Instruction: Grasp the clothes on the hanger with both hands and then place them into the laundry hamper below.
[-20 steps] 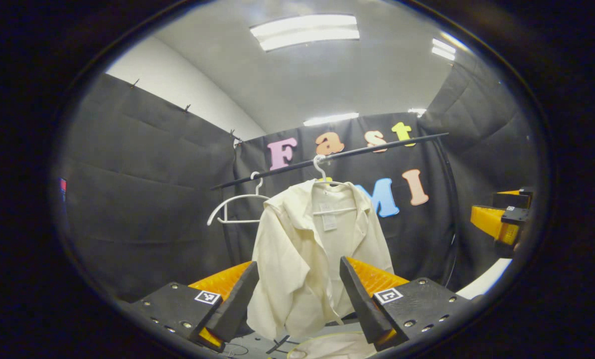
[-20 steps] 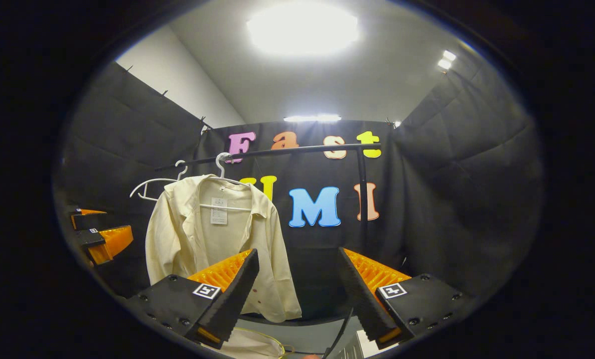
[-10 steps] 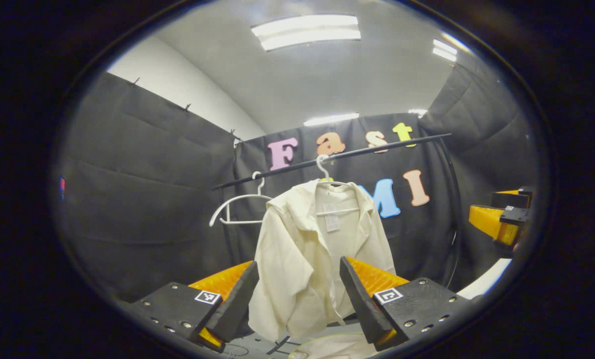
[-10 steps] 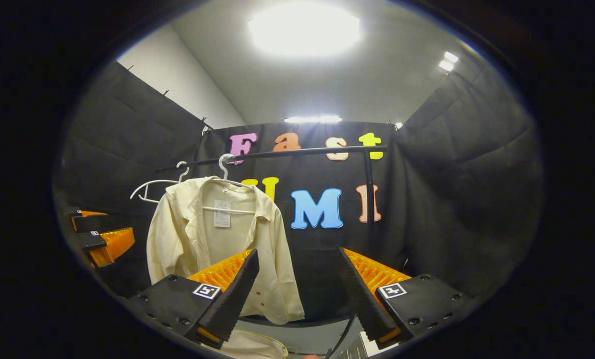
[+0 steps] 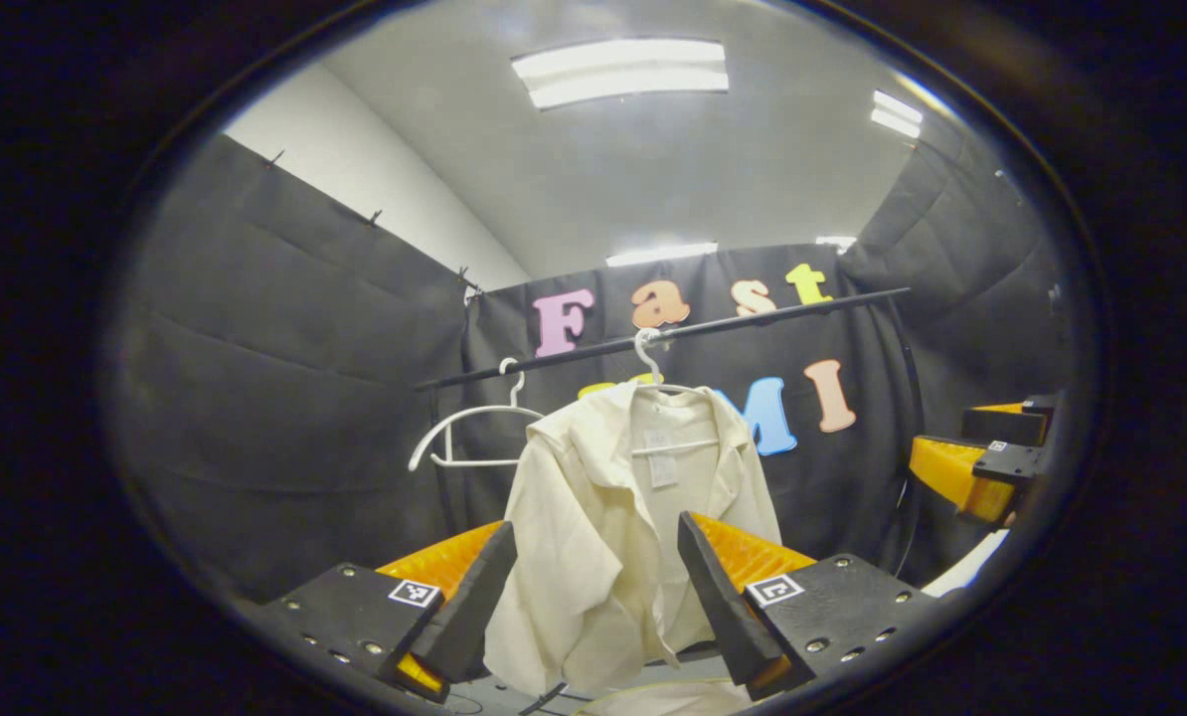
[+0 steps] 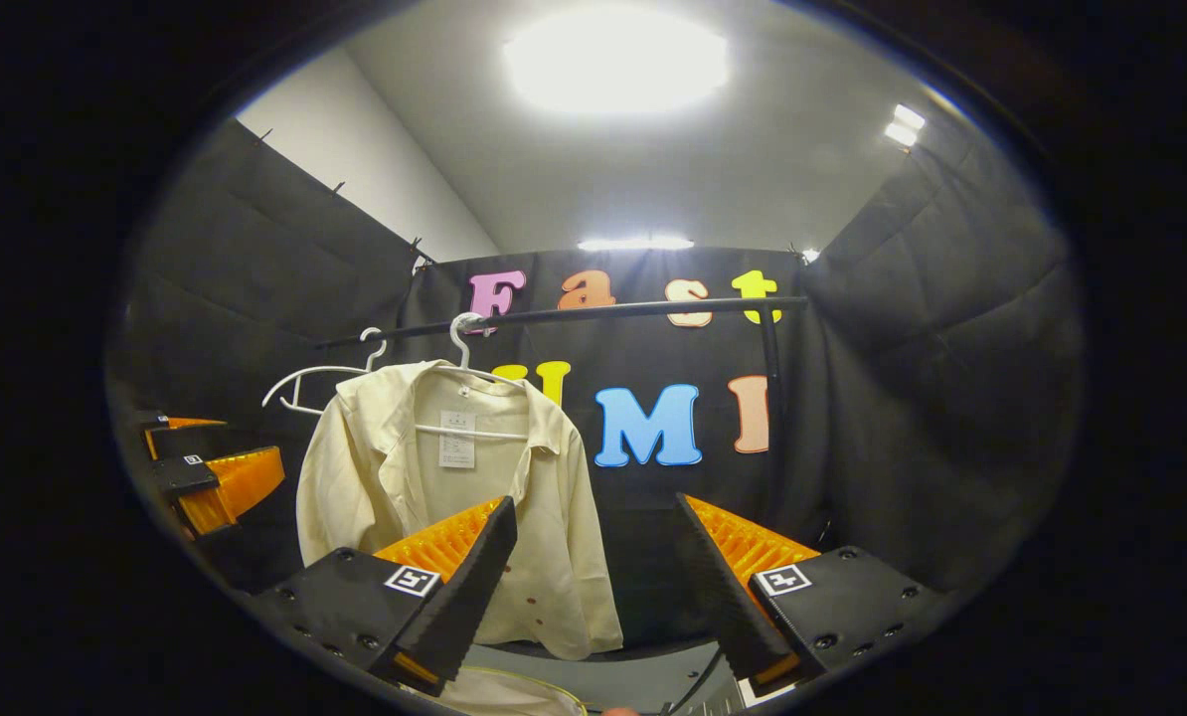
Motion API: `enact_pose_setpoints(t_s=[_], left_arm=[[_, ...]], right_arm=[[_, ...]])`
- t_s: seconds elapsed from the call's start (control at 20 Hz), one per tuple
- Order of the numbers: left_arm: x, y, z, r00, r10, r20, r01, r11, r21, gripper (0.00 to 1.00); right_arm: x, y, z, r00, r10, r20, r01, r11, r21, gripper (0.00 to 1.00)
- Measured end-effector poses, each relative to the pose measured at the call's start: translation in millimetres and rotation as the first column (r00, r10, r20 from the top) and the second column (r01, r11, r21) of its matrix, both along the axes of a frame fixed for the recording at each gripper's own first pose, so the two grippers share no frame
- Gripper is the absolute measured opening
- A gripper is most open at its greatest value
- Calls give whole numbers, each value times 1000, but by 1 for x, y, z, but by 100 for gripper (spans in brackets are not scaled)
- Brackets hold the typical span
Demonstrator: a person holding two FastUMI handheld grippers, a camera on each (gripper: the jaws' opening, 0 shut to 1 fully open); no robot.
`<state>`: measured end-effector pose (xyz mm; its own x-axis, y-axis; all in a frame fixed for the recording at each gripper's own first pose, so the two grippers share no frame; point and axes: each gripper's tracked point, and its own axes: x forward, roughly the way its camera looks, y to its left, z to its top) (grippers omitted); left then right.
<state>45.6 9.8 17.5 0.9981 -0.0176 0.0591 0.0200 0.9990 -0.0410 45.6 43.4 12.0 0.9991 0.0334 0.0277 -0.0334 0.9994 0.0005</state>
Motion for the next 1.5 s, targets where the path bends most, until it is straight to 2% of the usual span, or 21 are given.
enact_pose_setpoints(t_s=[0.05, 0.35, 0.45, 0.5, 1.05, 1.5], left_arm=[[6, -1, -1, 1000, 3, -3, -3, 1000, 0, 95], [58, -25, -18, 999, 22, -36, -23, 1000, -5, 96], [74, -35, -25, 998, 22, -52, -22, 1000, -7, 95], [82, -37, -29, 998, 27, -59, -27, 1000, -4, 95], [180, -60, -65, 989, 95, -116, -93, 995, 30, 95], [226, -59, -93, 975, 163, -154, -157, 986, 50, 95]], right_arm=[[7, 3, -1, 1000, 9, 1, -9, 1000, 6, 99], [55, 20, -8, 995, 96, 4, -96, 995, 31, 99], [74, 24, -11, 993, 120, 5, -120, 992, 38, 96], [83, 27, -12, 991, 135, 3, -135, 990, 44, 99], [187, 60, -45, 962, 271, -20, -266, 955, 128, 99], [258, 86, -78, 951, 302, -61, -291, 945, 151, 99]])
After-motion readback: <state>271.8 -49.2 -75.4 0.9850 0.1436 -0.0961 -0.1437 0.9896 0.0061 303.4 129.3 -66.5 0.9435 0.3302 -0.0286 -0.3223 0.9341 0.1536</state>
